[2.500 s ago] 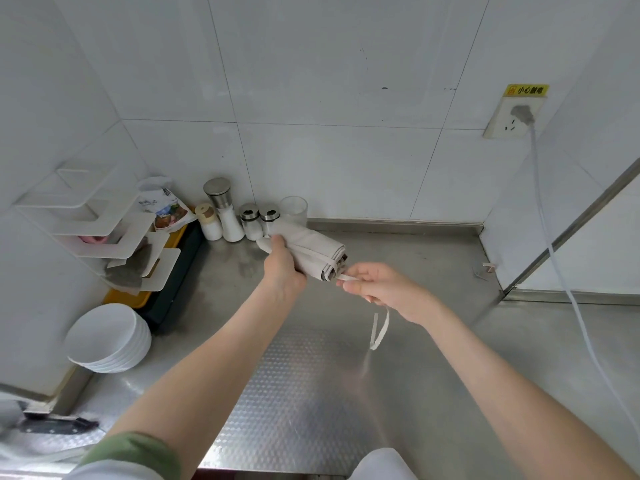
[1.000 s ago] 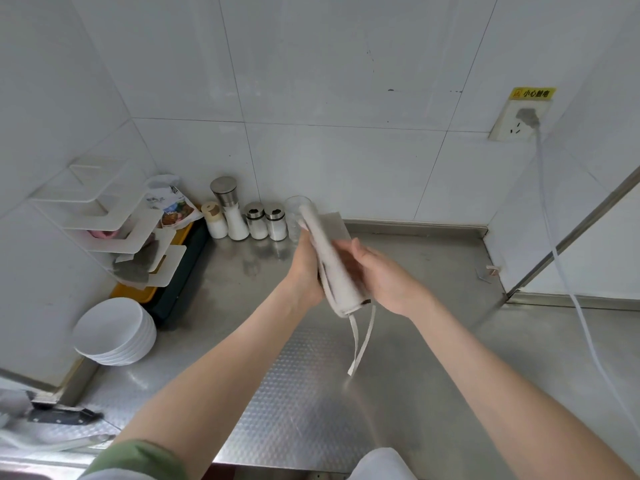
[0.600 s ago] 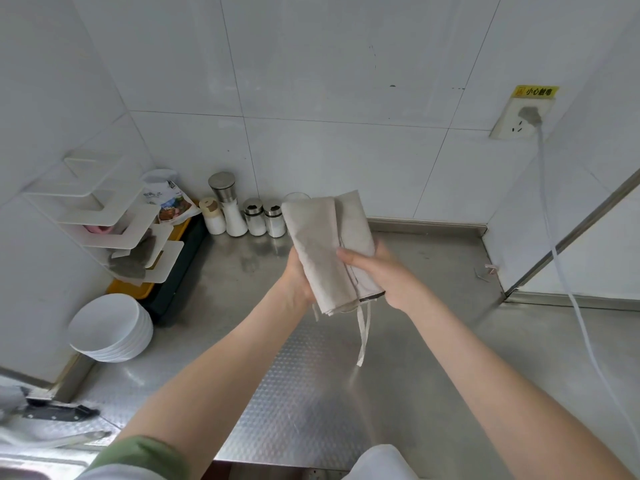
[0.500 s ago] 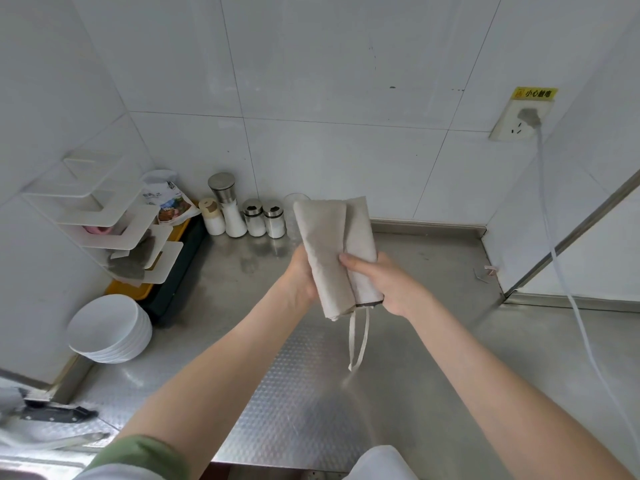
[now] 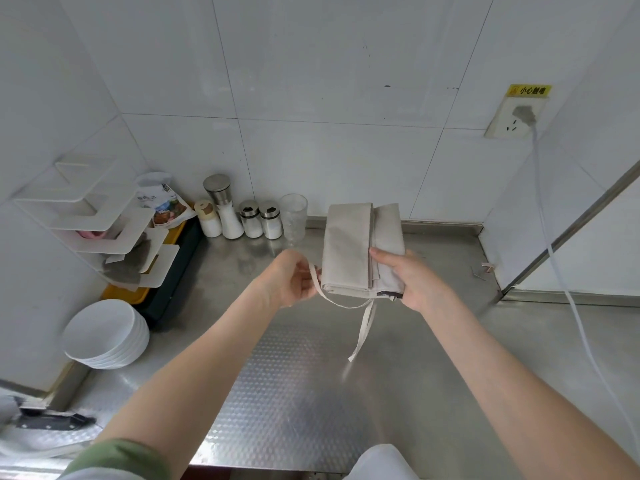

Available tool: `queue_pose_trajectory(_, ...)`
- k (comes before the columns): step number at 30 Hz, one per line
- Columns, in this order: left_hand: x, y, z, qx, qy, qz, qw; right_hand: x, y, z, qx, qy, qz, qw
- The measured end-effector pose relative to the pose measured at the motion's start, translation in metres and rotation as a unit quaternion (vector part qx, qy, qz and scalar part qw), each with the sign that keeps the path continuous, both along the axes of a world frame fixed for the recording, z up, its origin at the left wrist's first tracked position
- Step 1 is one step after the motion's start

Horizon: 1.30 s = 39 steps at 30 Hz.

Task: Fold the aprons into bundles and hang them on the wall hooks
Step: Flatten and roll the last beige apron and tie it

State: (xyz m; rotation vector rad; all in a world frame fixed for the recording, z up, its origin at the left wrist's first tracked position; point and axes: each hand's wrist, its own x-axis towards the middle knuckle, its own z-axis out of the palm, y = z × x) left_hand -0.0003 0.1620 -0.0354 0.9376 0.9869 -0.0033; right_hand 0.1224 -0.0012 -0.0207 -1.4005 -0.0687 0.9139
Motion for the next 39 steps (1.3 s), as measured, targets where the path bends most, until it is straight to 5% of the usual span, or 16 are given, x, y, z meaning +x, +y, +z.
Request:
queue_pose_trajectory(5, -0.004, 0.003, 0.003, 0.161, 0.150, -0.107, 0.970, 0.004, -0.002, 0.001, 0.014, 0.016, -0.012, 1.000)
queue_pose_trajectory(7, -0.003, 0.005, 0.003, 0.231, 0.184, -0.077, 0.952, 0.006, -0.001, 0.001, 0.020, 0.021, -0.014, 0.999)
queue_pose_trajectory(11, 0.003, 0.004, 0.006, 0.049, -0.101, -0.044, 0.993, 0.007, 0.002, 0.002, 0.030, 0.025, 0.001, 0.999)
queue_pose_trajectory(14, 0.004, -0.008, 0.013, 0.010, -0.158, -0.118, 0.980, 0.005, 0.004, 0.004, 0.043, 0.035, 0.053, 0.997)
queue_pose_trajectory(22, 0.007, -0.008, 0.010, 0.005, -0.170, -0.113, 0.979, 0.014, -0.005, 0.010, 0.026, 0.038, 0.147, 0.988)
queue_pose_trajectory(35, 0.005, -0.008, 0.006, 0.040, -0.257, -0.131, 0.957, 0.017, -0.007, -0.005, 0.134, 0.032, 0.132, 0.982)
queue_pose_trajectory(39, 0.005, -0.007, 0.000, 0.084, -0.231, -0.160, 0.956, 0.019, -0.007, -0.012, 0.105, -0.002, 0.151, 0.983)
